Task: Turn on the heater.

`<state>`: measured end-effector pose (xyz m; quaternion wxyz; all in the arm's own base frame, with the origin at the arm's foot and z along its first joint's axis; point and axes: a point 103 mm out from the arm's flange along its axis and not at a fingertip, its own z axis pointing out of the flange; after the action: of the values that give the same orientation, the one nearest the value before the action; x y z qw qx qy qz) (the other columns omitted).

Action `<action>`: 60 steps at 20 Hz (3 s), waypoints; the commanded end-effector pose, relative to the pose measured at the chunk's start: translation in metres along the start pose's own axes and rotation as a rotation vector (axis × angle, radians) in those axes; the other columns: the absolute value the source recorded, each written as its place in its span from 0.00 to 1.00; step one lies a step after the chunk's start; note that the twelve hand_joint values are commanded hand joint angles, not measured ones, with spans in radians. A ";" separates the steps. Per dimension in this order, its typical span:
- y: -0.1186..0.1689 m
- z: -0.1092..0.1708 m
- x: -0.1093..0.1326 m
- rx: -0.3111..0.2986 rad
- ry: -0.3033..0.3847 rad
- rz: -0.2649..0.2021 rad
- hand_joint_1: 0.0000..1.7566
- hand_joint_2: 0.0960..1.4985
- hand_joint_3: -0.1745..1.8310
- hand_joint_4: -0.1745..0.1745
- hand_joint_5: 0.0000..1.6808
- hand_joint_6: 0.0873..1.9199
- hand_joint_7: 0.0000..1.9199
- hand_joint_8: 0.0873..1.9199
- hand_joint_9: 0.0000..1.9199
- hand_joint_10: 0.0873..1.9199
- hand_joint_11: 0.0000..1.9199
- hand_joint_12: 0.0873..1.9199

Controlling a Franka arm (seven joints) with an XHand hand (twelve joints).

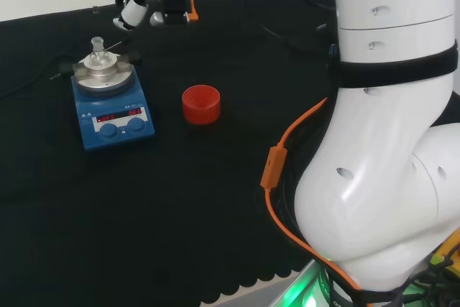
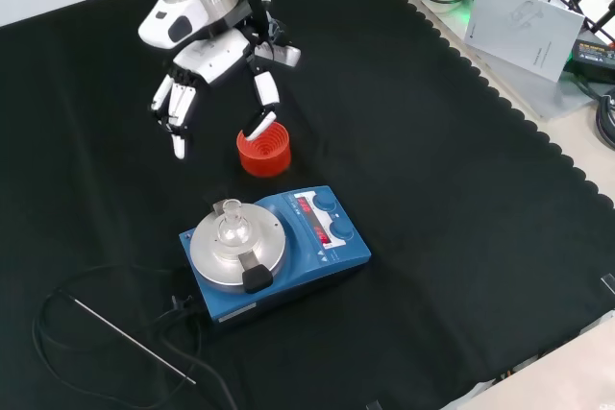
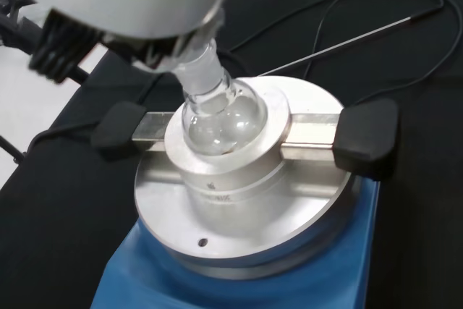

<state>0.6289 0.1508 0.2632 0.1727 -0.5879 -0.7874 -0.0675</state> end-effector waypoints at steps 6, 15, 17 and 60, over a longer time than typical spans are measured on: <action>-0.018 -0.016 -0.010 -0.027 -0.008 0.016 0.59 0.20 0.62 0.48 0.29 0.16 0.30 0.28 0.38 0.27 0.18 0.67; -0.052 -0.020 -0.019 0.046 -0.023 -0.004 0.63 0.24 0.63 0.41 0.28 0.13 0.49 0.27 0.61 0.21 0.45 0.56; -0.061 -0.022 -0.017 0.053 -0.034 -0.011 0.64 0.25 0.63 0.40 0.27 0.12 0.52 0.27 0.65 0.19 0.50 0.53; -0.150 0.045 0.047 0.248 -0.238 0.110 0.65 0.25 0.63 0.31 0.29 0.01 0.65 0.42 0.79 0.27 0.72 0.42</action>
<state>0.4682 0.1604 0.2538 0.1488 -0.6122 -0.7677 0.1169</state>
